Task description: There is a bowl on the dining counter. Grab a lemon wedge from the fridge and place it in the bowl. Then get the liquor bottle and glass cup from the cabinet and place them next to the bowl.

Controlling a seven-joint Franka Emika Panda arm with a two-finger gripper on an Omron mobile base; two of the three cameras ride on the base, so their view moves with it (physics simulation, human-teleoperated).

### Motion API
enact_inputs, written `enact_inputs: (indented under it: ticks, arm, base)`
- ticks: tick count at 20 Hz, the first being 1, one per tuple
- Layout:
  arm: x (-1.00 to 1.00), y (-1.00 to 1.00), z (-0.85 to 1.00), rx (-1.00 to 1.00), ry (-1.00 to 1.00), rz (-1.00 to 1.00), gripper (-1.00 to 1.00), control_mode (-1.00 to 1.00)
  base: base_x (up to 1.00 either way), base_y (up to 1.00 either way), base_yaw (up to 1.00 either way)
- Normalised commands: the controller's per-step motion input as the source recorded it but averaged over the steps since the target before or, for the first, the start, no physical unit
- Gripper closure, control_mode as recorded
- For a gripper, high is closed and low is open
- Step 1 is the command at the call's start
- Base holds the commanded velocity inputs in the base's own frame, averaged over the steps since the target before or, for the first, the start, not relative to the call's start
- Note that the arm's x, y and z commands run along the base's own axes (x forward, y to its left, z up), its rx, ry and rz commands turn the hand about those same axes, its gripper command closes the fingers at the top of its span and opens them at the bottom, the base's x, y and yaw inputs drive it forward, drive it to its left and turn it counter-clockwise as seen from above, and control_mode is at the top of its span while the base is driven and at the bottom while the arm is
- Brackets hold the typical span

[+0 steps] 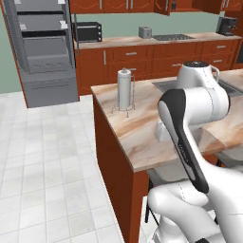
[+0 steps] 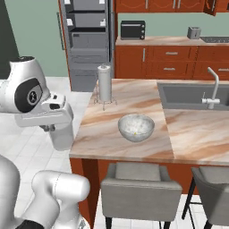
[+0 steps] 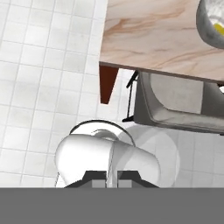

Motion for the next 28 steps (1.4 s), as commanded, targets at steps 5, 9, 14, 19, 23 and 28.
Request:
enact_inputs:
  ticks: [5,9,14,19,23,28]
  arm:
    - [0.94,0.0,-0.08,0.0,0.0,-0.03,1.0,-1.0]
    - [0.78,0.0,-0.32,0.0,0.0,-0.04,1.0,-1.0]
    - [0.75,0.0,-0.45,0.0,0.0,-0.04,1.0,-1.0]
    - [0.71,0.0,-0.46,0.0,0.0,-0.05,1.0,-1.0]
    - [0.45,0.0,-0.48,0.0,0.0,-0.05,1.0,-1.0]
    - [0.17,-0.03,-0.43,0.0,-0.01,-0.06,1.0,-1.0]
  base:
    - [0.0,0.0,0.0]
    - [0.0,0.0,0.0]
    - [0.0,0.0,0.0]
    - [0.0,0.0,0.0]
    - [0.0,0.0,0.0]
    - [0.0,0.0,0.0]
